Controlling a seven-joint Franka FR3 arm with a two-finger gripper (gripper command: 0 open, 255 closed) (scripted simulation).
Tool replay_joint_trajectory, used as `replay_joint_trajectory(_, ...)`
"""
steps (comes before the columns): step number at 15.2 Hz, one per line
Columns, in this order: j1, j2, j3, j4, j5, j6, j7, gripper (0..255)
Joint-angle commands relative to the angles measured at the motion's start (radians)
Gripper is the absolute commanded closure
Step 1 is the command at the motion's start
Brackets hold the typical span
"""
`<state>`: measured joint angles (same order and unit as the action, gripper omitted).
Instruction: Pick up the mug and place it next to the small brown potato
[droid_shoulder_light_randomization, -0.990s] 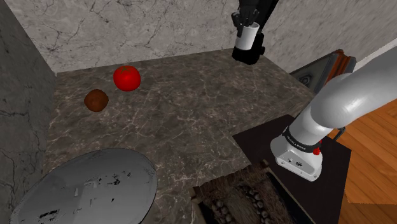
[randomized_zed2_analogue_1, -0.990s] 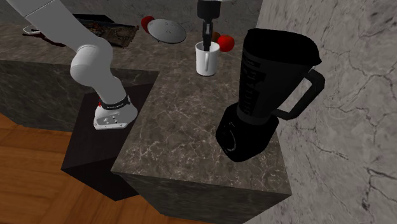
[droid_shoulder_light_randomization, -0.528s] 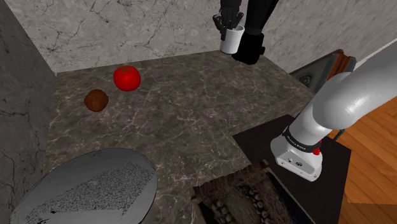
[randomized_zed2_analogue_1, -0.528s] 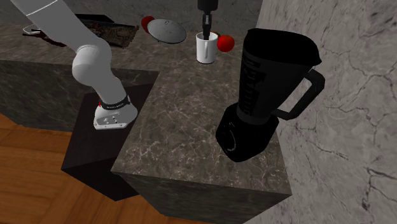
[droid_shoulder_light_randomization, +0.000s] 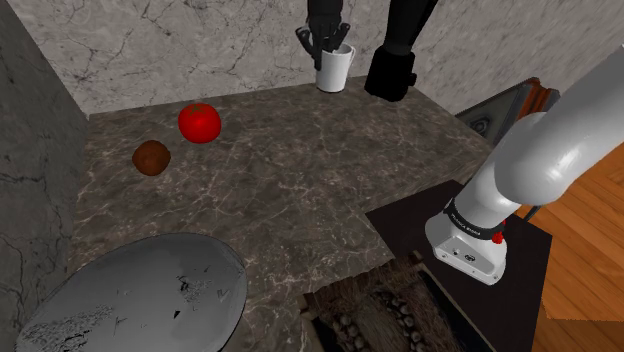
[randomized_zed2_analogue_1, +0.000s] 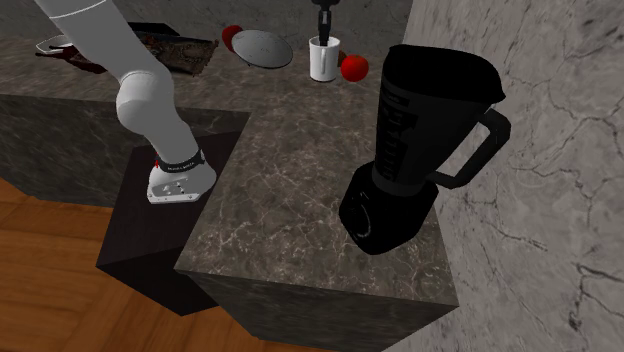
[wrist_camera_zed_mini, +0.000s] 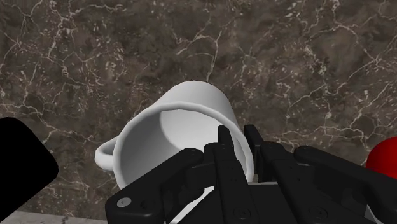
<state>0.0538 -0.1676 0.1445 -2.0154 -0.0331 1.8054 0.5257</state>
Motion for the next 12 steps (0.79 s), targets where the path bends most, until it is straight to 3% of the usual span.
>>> replay_joint_trajectory(1,0.019,0.040,0.028,0.048,0.001,-0.010,0.048,255)
replay_joint_trajectory(12,0.140,0.327,0.148,0.392,-0.055,-0.087,0.296,255)
